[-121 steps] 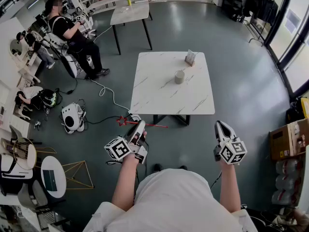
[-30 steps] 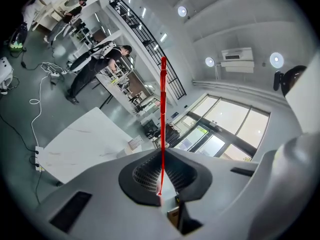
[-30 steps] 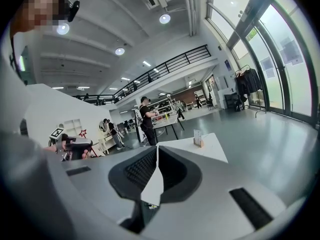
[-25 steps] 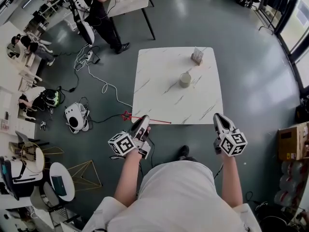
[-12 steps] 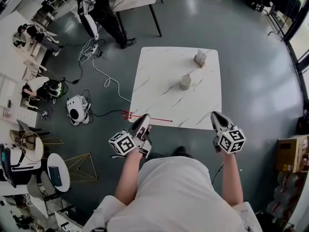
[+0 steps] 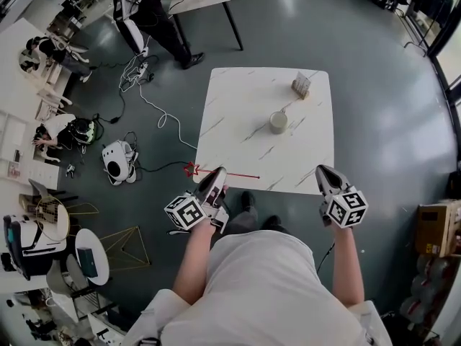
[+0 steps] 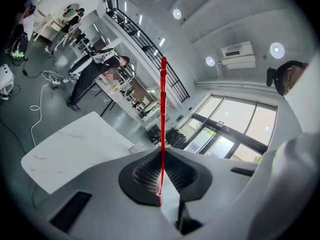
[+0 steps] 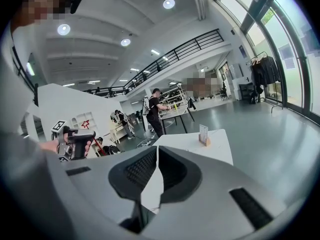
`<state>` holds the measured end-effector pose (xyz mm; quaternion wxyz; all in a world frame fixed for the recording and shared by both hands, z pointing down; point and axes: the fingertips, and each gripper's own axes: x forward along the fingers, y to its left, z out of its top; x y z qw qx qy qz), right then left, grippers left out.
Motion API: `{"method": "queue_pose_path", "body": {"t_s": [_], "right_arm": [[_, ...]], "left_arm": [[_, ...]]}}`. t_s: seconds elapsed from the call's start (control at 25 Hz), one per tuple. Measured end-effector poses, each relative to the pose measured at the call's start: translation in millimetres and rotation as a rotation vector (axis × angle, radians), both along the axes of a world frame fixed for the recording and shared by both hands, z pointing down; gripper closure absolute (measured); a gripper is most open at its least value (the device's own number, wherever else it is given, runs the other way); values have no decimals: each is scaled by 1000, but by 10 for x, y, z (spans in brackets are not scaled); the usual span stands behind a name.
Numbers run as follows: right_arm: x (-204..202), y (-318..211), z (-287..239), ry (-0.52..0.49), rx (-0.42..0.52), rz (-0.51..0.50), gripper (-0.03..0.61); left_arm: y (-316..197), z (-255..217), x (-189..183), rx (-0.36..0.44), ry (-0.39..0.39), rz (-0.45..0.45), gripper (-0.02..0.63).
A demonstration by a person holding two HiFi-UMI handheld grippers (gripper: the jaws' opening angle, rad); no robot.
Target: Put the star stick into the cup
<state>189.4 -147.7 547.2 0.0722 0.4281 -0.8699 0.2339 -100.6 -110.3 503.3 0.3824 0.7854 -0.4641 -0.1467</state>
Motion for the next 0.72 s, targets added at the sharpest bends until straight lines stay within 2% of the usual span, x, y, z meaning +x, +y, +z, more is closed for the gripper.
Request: {"method": "queue_pose_path", "body": {"t_s": [0.16,0.56,0.72], "right_arm": [[28,-135,97,-1,-19,27,549],[-62,-559,150,5,-37,101,549],[-145,-731,224,22,-58,117,549]], "left_arm": [[-210,90,-14,-16,0,16,591],[-935,225,25,-40,18,122,591],[-1254,318,5,-50,-3,155,591]]}}
